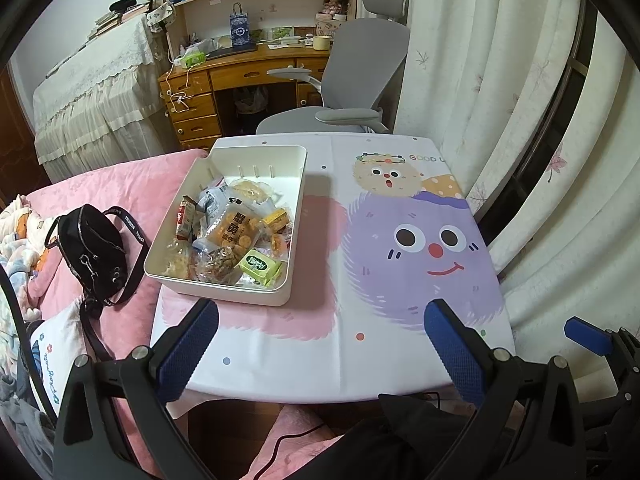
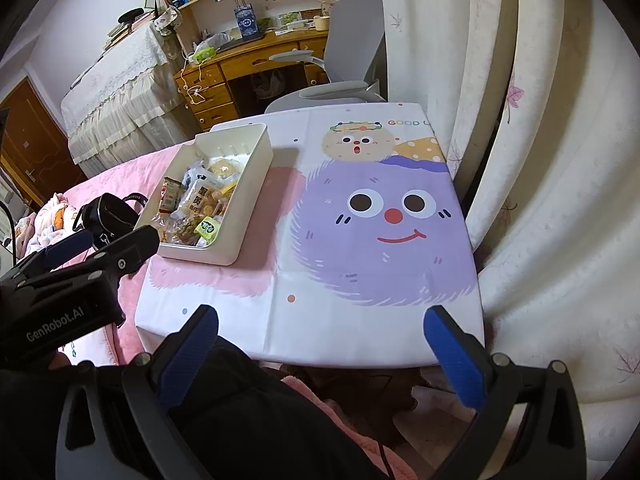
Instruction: Organize snacks
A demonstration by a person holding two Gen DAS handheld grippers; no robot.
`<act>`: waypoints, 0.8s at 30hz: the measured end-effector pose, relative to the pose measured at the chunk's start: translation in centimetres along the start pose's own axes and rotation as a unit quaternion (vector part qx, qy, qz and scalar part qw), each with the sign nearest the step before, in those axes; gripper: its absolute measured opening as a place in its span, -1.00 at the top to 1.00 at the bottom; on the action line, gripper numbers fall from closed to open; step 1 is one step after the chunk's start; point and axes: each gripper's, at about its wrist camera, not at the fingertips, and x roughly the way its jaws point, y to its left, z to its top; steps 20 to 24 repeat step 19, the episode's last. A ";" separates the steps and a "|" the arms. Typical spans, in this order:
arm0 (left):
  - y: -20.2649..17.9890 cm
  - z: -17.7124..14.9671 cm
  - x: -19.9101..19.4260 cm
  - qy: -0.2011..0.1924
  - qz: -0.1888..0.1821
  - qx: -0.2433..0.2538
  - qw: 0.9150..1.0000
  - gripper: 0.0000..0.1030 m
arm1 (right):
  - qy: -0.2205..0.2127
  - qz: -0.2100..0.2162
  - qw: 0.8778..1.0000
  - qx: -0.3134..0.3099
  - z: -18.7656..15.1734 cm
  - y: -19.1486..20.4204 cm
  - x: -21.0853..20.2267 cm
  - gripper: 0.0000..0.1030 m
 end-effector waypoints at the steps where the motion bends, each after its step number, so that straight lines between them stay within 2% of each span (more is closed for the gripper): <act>1: 0.0 0.0 0.0 0.000 0.001 0.001 1.000 -0.98 | 0.000 0.000 1.000 0.000 0.0 0.0 0.0 -1.00; 24: 0.2 0.2 -0.2 -0.003 0.008 0.003 1.000 -0.98 | -0.001 0.000 1.000 0.000 0.0 0.0 0.1 -1.00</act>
